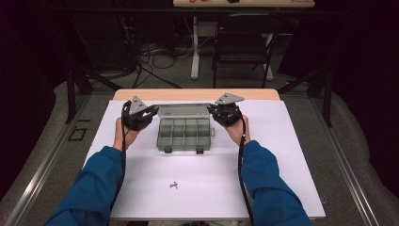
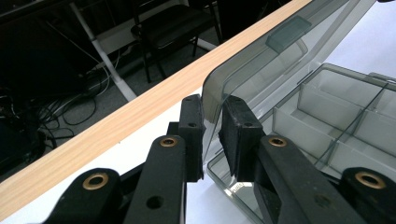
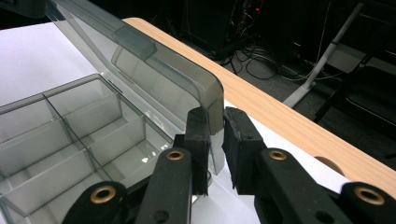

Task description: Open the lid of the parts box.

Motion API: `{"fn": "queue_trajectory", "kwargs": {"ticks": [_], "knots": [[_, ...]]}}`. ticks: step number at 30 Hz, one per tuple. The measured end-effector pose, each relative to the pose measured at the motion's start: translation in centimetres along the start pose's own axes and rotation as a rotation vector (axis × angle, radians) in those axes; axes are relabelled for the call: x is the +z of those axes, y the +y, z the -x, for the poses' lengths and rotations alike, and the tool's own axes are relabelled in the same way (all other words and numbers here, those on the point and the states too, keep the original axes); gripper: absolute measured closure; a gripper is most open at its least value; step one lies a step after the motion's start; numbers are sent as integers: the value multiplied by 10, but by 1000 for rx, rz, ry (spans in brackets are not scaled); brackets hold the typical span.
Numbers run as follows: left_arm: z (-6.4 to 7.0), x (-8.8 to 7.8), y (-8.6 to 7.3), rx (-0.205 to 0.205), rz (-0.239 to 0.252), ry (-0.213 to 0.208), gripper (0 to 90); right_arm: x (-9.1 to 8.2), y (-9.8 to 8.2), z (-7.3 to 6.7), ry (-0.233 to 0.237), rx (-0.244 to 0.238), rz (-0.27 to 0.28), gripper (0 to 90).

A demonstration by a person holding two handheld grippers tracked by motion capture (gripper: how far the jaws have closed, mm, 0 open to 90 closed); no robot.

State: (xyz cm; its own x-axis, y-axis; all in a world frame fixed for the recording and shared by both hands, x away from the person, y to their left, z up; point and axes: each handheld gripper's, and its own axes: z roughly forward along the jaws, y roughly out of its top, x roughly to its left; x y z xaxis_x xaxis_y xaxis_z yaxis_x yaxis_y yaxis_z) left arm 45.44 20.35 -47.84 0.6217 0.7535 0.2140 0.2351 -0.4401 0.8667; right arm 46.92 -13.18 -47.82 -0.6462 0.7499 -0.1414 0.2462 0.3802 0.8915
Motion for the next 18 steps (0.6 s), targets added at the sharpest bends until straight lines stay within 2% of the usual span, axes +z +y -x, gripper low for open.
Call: {"fn": "queue_trajectory", "kwargs": {"ticks": [6, 14, 18], "knots": [[-1, 3, 0, -4, 5, 5, 787, 4, 3, -1, -32, -7, -6, 806], [-3, 9, 2, -38, 20, 12, 770, 8, 3, 1, -46, 10, -2, 807], [-3, 9, 2, -32, 19, 16, 771, 10, 3, 2, -50, 18, 2, 807]]}}
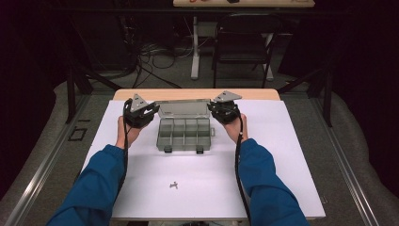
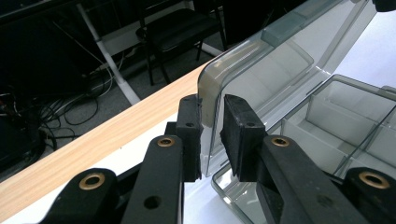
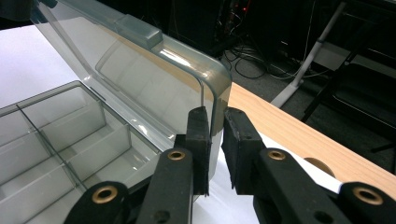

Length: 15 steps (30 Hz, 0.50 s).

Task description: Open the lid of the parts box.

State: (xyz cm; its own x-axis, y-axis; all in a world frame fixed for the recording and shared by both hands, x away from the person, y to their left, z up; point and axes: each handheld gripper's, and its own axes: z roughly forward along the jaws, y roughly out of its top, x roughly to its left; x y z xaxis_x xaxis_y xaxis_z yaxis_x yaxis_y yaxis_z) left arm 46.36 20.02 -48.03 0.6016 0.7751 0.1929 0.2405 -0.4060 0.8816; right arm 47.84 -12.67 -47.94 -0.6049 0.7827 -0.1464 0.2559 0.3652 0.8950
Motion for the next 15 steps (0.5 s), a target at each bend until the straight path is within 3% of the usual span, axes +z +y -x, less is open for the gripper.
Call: {"fn": "queue_trajectory", "kwargs": {"ticks": [8, 15], "knots": [[-3, 2, 2, 15, -8, 1, 774, 2, 0, 0, -6, -1, -4, 808], [-4, 6, 2, -4, -1, 12, 767, 5, 1, 0, -19, 12, -8, 809]]}}
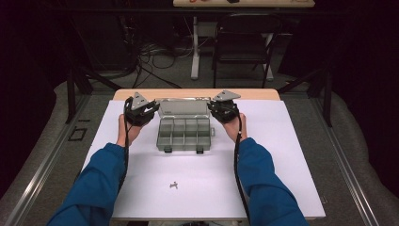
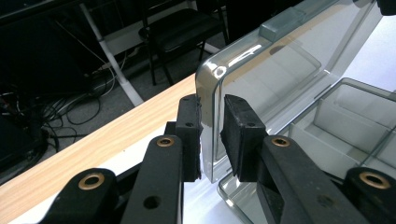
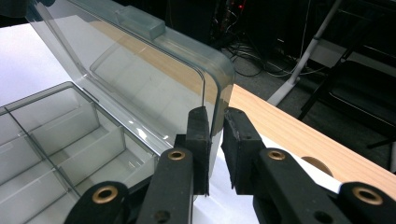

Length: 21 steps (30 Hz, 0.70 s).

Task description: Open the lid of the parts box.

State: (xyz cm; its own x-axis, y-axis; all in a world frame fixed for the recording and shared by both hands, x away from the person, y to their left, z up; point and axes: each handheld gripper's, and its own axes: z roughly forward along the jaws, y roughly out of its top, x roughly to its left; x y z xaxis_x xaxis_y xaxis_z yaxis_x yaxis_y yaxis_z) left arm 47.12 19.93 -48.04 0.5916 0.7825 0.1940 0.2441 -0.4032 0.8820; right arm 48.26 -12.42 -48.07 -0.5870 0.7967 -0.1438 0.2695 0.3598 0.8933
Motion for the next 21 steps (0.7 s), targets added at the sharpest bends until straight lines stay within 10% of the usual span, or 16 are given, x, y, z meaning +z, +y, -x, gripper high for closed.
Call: {"fn": "queue_trajectory", "kwargs": {"ticks": [21], "knots": [[2, 13, -3, -32, -4, 43, 746, 12, -3, 3, -15, 55, -22, 802]]}}
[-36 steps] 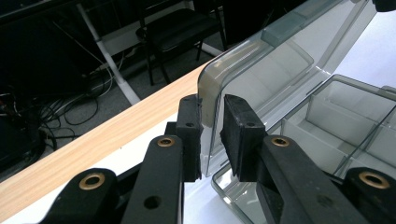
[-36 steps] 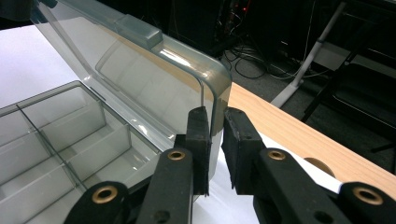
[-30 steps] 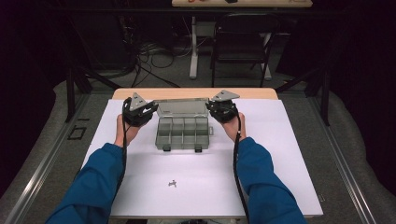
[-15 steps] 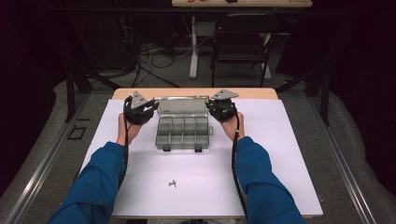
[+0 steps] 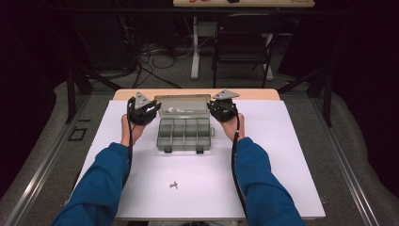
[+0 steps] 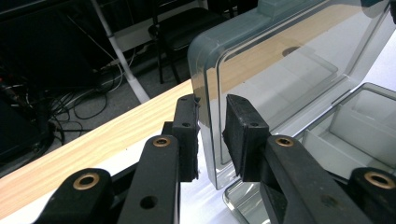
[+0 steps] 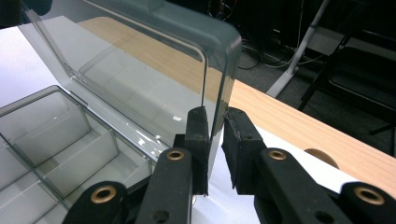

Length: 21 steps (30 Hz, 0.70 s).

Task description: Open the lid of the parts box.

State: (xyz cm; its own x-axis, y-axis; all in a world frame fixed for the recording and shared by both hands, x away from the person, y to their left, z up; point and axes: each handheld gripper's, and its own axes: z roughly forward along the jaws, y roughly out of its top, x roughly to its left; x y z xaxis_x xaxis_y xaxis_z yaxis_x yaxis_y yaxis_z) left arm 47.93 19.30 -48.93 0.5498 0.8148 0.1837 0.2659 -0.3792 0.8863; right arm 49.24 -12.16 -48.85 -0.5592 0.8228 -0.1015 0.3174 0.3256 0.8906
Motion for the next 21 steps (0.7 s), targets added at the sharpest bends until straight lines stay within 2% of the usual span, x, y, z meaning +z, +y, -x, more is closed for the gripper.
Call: {"fn": "queue_trajectory", "kwargs": {"ticks": [10, 16, 21], "knots": [[0, 6, -2, -12, -3, 8, 746, 5, -2, 1, -4, 19, -15, 802], [-1, 12, -6, -20, -35, 8, 747, 10, -5, 1, -9, 20, -38, 803], [0, 16, -9, -29, -38, 12, 748, 13, -7, 2, -12, 36, -43, 803]]}}
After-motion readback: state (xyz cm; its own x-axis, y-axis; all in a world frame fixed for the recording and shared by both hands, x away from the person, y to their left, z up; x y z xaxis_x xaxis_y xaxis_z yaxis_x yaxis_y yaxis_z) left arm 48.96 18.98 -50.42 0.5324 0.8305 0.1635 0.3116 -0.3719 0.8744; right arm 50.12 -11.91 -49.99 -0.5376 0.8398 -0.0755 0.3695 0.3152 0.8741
